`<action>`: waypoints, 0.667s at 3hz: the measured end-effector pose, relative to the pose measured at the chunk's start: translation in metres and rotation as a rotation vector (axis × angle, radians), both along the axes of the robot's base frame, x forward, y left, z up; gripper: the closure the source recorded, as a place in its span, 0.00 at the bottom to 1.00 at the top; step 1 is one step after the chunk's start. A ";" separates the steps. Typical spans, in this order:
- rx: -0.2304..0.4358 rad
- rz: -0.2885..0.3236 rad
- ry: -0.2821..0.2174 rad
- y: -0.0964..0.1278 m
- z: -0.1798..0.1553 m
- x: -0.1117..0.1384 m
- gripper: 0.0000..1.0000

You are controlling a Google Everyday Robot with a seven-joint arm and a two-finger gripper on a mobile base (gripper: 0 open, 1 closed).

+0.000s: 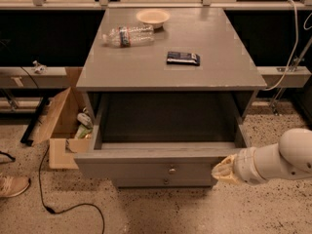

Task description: Close top drawer

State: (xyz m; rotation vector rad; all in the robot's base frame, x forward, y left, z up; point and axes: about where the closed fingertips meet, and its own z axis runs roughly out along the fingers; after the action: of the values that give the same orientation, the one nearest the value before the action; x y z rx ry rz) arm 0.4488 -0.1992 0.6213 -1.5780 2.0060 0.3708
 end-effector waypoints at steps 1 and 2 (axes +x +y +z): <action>0.030 0.012 -0.045 0.015 0.002 0.024 1.00; 0.030 0.013 -0.045 0.015 0.001 0.024 1.00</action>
Offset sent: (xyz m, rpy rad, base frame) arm 0.0247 0.0145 0.0015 0.0303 -0.0445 0.0124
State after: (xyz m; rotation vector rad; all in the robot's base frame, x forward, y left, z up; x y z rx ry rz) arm 0.4726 -0.1846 0.6228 -1.5674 1.9488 0.3660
